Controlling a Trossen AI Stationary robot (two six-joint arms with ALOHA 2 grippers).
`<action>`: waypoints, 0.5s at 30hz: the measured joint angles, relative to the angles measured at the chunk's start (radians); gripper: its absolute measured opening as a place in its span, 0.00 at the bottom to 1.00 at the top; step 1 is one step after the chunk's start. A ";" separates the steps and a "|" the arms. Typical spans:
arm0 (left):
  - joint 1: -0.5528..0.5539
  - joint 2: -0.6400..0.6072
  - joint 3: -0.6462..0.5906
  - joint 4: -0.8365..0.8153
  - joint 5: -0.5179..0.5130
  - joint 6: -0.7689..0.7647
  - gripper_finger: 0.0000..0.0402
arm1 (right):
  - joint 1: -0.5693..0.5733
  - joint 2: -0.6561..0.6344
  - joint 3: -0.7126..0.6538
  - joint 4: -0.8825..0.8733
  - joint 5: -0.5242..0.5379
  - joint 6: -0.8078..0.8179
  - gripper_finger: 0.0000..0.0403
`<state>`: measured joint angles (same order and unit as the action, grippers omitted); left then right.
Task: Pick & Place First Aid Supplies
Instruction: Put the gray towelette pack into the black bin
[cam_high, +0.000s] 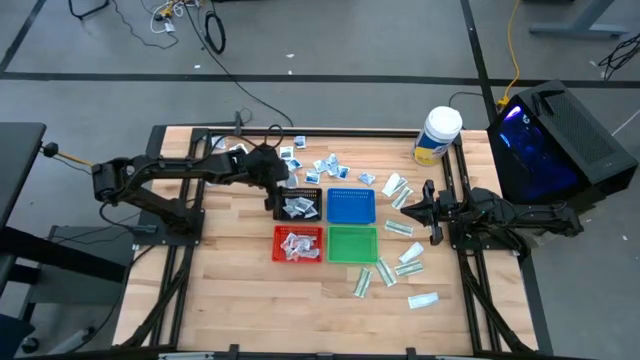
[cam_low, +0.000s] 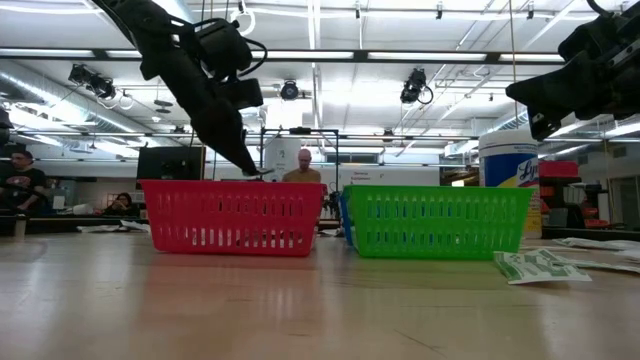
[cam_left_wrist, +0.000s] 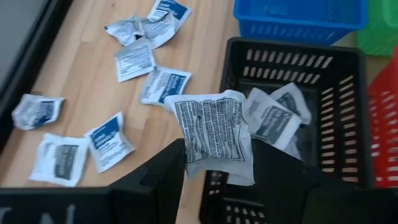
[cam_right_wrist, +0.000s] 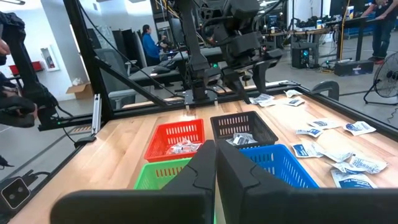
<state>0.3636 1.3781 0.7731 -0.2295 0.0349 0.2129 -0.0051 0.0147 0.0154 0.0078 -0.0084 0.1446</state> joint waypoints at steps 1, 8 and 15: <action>-0.004 0.000 0.000 0.000 0.009 -0.008 0.46 | 0.000 0.000 0.000 0.000 0.000 0.000 0.04; -0.065 0.000 0.000 0.000 0.015 -0.019 0.46 | 0.000 0.000 0.000 0.000 0.000 0.000 0.04; -0.126 0.017 0.001 -0.002 0.016 -0.020 0.46 | 0.000 0.000 0.000 0.000 0.000 0.000 0.04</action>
<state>0.2374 1.3951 0.7736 -0.2315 0.0505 0.1932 -0.0048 0.0146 0.0158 0.0078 -0.0082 0.1444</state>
